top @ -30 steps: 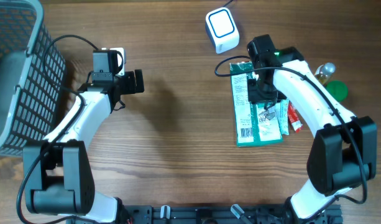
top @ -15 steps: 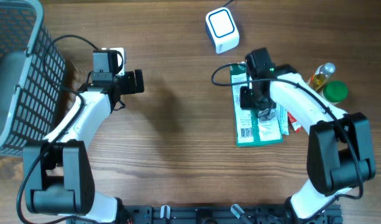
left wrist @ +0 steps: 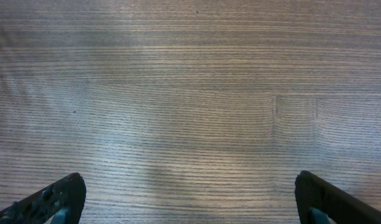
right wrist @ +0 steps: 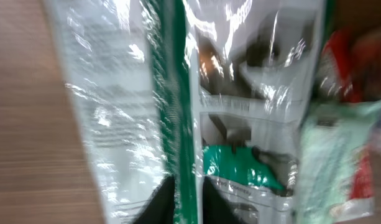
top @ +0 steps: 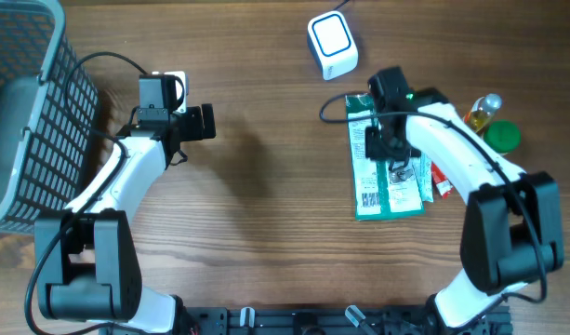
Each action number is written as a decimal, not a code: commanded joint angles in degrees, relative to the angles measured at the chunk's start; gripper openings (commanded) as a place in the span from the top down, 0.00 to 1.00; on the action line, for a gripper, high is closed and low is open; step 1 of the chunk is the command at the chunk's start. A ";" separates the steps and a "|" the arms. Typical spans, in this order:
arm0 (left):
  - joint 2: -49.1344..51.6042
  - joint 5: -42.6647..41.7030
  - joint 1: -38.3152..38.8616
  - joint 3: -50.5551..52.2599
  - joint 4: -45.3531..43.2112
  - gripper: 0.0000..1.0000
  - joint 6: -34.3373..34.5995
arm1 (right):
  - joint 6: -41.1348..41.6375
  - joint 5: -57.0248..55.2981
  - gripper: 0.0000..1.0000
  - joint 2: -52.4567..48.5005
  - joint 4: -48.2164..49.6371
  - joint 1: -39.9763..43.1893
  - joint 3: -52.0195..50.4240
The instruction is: Scan the item barcode
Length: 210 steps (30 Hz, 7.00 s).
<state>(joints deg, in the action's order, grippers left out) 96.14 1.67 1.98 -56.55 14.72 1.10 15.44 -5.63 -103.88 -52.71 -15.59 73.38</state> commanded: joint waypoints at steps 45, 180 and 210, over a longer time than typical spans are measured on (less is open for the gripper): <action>-0.55 0.35 0.04 -0.02 -0.13 0.00 -0.85 | -4.92 -3.96 0.00 14.93 13.03 -0.17 2.99; -95.89 -2.49 -4.13 27.63 -9.60 0.00 2.95 | -7.78 7.26 0.00 103.45 52.92 8.50 -73.09; -95.93 -2.23 -4.13 56.17 -19.10 0.00 16.31 | -7.78 7.26 0.00 103.45 52.92 8.50 -73.09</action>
<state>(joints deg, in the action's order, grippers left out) 0.78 -0.32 -1.80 -0.89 -7.11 16.88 7.25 1.08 -0.89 -0.01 -7.38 0.34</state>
